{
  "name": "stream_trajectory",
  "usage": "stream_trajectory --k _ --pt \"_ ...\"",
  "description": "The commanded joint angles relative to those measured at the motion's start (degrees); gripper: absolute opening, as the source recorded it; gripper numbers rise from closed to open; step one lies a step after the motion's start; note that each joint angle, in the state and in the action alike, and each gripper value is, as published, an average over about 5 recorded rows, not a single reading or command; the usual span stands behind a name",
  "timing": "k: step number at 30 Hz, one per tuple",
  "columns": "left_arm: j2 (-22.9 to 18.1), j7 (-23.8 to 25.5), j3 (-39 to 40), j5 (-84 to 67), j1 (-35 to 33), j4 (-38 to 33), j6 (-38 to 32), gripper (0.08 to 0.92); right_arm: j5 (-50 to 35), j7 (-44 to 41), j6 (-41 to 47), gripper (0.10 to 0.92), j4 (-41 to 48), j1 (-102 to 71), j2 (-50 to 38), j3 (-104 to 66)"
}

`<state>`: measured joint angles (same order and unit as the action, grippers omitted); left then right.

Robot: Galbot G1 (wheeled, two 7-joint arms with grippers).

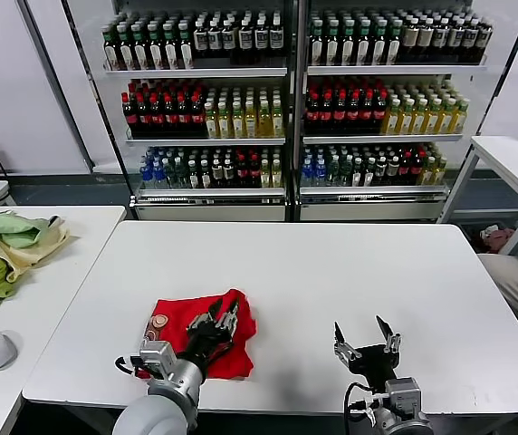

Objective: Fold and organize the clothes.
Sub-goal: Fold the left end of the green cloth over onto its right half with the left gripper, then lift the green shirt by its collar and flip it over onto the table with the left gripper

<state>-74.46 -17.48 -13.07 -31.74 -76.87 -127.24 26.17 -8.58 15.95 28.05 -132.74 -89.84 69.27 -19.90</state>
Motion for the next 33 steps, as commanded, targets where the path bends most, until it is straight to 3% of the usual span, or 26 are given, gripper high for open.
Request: stream_trajectory --k 1,6,12,33 --pt "4.67 5.72 -15.35 7.87 -3.84 -3.79 -4.08 0.530 0.05 -0.07 -0.14 0.823 -0.17 0.02 0.10 0.11" --pt "7.77 3.74 -25.02 8.28 -8.14 5.72 -0.91 0.677 0.08 -0.14 -0.17 0.823 0.57 0.48 0.17 0.61" --pt "5.49 2.94 -20.96 9.24 -8.69 13.02 -1.00 0.811 0.08 -0.16 -0.22 0.823 0.85 0.73 -0.04 0.53" --pt "4.02 7.87 -17.82 0.08 -4.23 15.86 0.98 0.802 0.29 -0.09 -0.41 0.823 0.43 0.16 0.00 0.21"
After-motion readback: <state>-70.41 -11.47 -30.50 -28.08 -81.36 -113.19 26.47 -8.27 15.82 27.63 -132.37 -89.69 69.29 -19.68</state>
